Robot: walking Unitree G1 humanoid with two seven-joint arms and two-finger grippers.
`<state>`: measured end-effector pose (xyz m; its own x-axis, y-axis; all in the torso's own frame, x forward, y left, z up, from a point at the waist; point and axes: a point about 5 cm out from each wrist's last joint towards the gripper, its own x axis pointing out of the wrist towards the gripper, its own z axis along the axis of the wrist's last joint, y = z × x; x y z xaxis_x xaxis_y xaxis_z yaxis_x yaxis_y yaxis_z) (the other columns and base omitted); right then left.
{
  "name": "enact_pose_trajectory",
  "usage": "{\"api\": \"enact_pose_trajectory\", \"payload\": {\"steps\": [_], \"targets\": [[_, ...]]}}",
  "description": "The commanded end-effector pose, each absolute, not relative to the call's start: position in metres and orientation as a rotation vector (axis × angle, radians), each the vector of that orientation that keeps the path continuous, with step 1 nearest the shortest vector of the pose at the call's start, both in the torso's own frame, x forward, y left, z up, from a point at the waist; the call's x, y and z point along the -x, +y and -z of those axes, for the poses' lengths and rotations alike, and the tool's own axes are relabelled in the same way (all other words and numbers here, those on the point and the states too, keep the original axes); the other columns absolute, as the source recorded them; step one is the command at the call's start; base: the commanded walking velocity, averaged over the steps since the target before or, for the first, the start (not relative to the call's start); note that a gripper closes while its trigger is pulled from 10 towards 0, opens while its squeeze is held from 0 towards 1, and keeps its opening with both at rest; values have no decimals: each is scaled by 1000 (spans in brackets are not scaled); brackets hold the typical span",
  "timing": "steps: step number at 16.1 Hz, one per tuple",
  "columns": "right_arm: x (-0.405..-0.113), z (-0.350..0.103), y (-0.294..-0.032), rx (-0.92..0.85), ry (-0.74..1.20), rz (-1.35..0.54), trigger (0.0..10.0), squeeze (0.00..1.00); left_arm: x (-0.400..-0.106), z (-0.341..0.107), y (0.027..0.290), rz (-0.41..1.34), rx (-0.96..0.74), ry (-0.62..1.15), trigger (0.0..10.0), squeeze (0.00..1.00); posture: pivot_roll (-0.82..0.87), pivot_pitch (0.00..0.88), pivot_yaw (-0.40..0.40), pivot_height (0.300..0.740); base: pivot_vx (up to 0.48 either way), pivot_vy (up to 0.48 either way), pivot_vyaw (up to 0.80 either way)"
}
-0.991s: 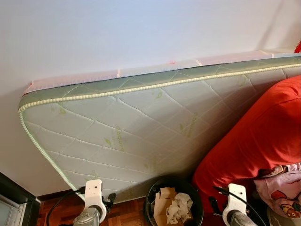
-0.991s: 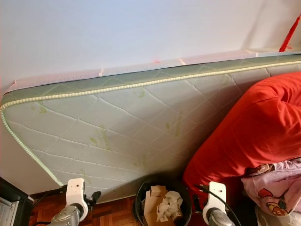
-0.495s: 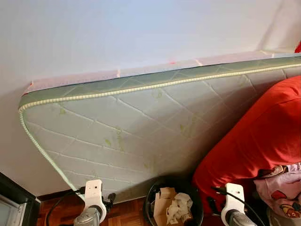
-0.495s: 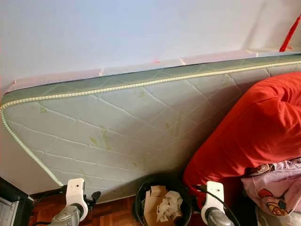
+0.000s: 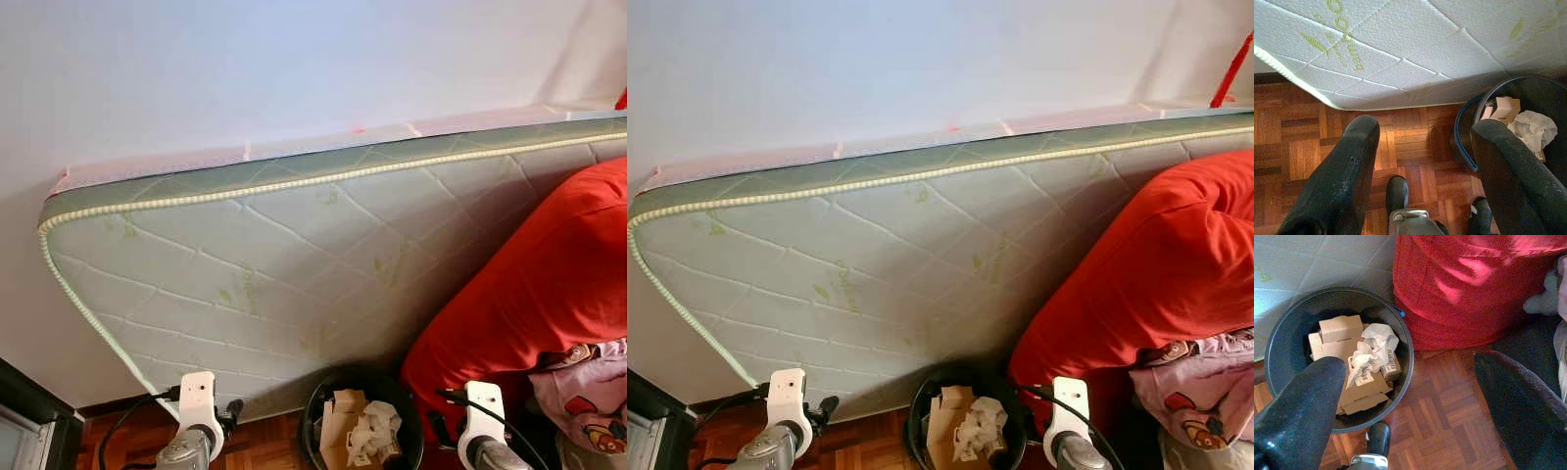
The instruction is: Clean up the room
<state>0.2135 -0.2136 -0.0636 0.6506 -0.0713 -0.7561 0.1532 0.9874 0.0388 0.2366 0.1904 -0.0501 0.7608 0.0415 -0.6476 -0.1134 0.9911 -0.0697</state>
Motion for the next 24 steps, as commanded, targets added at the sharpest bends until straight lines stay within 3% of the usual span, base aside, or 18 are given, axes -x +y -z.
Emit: {"api": "enact_pose_trajectory", "payload": {"steps": [1, 19, 24], "targets": [[-214, 64, -214, -98, 863, 130, 10000, 0, -237, 51, 190, -79, 88, 719, 10000, 0, 93, 0, -31, 740, -251, 0, 0], [-216, 62, -214, -95, 856, 124, 10000, 0, -240, 49, 189, -85, 90, 715, 10000, 0, 100, 0, -33, 740, -268, 0, 0], [-216, 62, -214, -99, 854, 124, 10000, 0, -240, 49, 188, -82, 93, 722, 10000, 0, 101, 0, -34, 740, 0, 0, 0]]}}
